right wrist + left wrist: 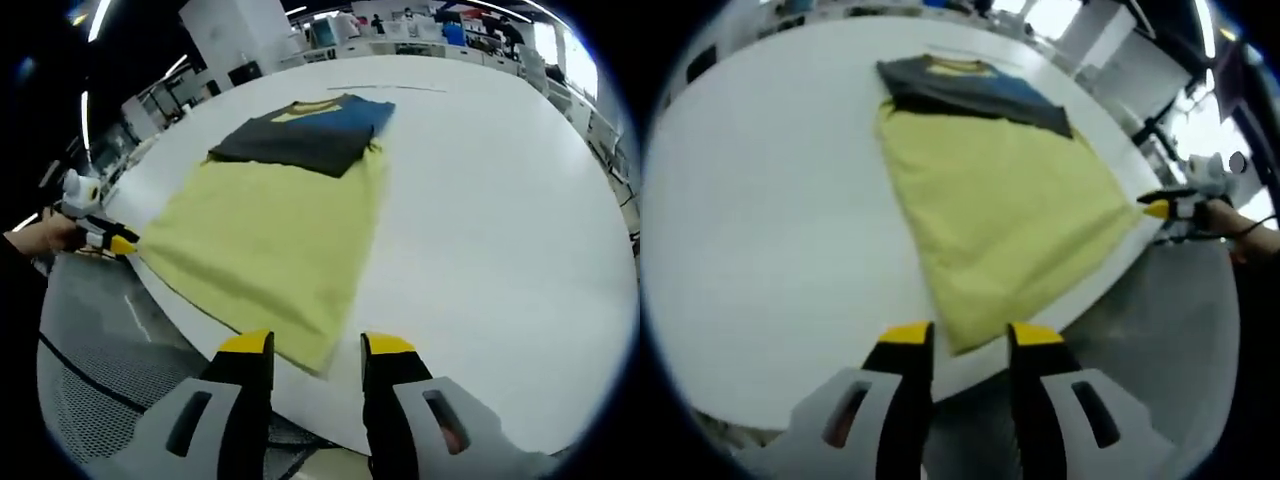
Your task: Fold the garment on the visible template until the final outline fits inside the template.
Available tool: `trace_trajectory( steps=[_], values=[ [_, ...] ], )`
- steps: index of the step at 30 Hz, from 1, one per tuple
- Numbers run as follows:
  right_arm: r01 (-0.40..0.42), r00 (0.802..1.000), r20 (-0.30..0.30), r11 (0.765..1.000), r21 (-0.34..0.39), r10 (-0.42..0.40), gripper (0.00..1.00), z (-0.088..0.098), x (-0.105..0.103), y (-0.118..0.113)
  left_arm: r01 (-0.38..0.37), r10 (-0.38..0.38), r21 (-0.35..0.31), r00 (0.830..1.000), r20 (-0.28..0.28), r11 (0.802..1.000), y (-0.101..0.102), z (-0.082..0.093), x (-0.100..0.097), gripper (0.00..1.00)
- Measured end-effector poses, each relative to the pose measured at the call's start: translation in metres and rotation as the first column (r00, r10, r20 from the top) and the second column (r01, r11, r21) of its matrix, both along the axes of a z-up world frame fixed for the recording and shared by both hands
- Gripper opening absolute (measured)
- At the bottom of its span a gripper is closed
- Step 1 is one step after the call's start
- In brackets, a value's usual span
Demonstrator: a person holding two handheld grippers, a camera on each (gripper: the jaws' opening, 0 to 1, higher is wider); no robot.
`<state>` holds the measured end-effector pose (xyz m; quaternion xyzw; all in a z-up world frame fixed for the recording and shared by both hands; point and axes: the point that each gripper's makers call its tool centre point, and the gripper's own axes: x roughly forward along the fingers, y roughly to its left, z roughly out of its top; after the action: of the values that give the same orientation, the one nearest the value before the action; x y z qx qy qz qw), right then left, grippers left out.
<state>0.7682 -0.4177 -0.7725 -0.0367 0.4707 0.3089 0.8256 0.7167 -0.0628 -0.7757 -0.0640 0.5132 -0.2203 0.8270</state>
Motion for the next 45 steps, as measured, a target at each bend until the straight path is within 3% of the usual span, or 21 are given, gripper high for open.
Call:
trace_trajectory(
  steps=[4, 9, 11, 15, 22, 34, 45],
  values=[
    [-0.008, 1.000, -0.013, 1.000, -0.016, 0.007, 0.33, -0.005, -0.002, 0.002, -0.013, 0.013, 0.003, 1.000, -0.004, 1.000, 0.000, -0.001, 0.002, 0.23],
    [-0.014, 1.000, 0.002, 0.999, -0.049, 0.015, 0.24, -0.008, 0.001, -0.001, -0.003, 0.003, 0.010, 1.000, -0.009, 1.000, -0.002, -0.002, 0.001, 0.19],
    [-0.039, 0.999, 0.006, 0.995, -0.093, 0.039, 0.20, -0.010, 0.002, -0.005, -0.017, 0.017, 0.011, 1.000, -0.017, 1.000, 0.000, -0.003, 0.002, 0.16],
    [-0.062, 0.998, 0.001, 0.992, -0.111, 0.062, 0.18, -0.010, 0.002, -0.004, -0.029, 0.030, 0.007, 0.999, -0.026, 1.000, 0.001, -0.003, 0.002, 0.11],
    [-0.075, 0.997, 0.005, 0.991, -0.107, 0.076, 0.08, -0.013, 0.000, 0.000, -0.038, 0.038, 0.017, 0.999, -0.034, 0.999, 0.001, -0.006, 0.003, 0.04],
    [-0.106, 0.993, 0.041, 0.989, -0.102, 0.110, 0.03, -0.011, 0.001, 0.001, -0.045, 0.046, 0.017, 0.997, -0.055, 0.999, 0.000, -0.007, 0.002, 0.00],
    [-0.070, 0.996, 0.057, 0.996, -0.058, 0.073, 0.03, 0.010, -0.002, 0.000, -0.059, 0.057, -0.019, 0.996, -0.061, 0.998, -0.003, 0.005, -0.001, 0.00]
  ],
)
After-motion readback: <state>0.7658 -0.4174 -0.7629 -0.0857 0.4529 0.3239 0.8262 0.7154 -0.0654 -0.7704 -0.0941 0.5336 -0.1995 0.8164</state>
